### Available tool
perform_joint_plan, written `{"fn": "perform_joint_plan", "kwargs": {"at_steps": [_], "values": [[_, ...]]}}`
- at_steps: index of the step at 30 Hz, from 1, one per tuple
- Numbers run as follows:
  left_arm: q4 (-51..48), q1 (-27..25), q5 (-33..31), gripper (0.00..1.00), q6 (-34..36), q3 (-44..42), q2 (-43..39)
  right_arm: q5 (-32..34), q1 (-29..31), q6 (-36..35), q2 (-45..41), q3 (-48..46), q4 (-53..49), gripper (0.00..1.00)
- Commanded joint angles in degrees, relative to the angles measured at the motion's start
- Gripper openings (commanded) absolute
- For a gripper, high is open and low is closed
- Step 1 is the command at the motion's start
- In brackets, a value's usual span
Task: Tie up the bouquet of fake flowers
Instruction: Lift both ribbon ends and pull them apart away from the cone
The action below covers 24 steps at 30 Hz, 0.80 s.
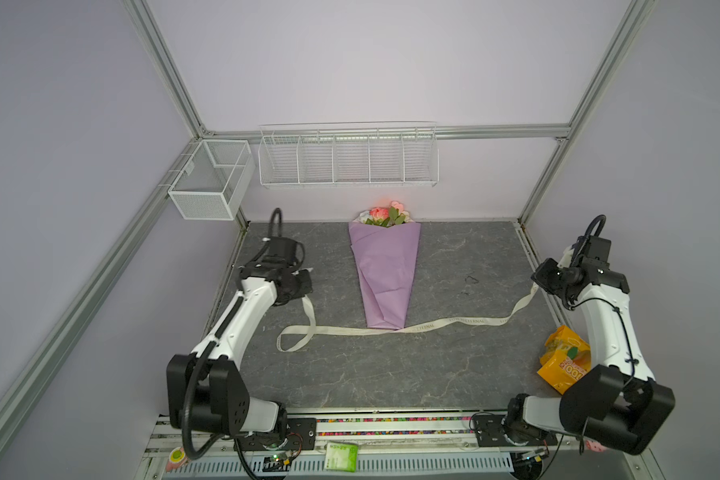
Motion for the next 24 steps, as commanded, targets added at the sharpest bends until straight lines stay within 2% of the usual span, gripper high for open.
{"fn": "perform_joint_plan", "kwargs": {"at_steps": [1,4,5,8,12,14,18,24], "values": [[-0.9,11.2,0.8,0.0,-1.6,-1.5,-4.6,7.0,-1.7,0.6,1.1,2.0,-0.6,0.06],[2.1,21.7,0.9,0.0,-2.4,-2.0,-6.0,9.3,-3.6,2.8,1.2,1.6,0.6,0.06],[3.0,23.5,-0.4,0.0,-3.2,-2.0,-5.8,9.6,-4.0,3.0,1.3,1.3,1.7,0.06],[4.8,25.5,-4.3,0.0,-3.8,0.0,-2.5,11.5,-4.2,2.6,2.9,2.0,2.8,0.06],[3.9,30.1,-4.3,0.0,-5.2,5.4,1.2,16.9,-4.3,3.1,5.8,5.2,1.7,0.06],[5.6,31.4,-4.4,0.0,-4.8,7.2,2.4,21.2,-4.5,3.3,6.6,6.9,1.5,0.06],[2.6,31.8,-4.7,0.0,-4.3,12.6,6.0,28.5,-4.7,3.1,6.5,9.2,2.8,0.06],[4.4,31.9,-7.0,0.0,-4.0,13.4,6.6,34.9,-4.6,0.5,7.3,13.1,5.5,0.06]]}}
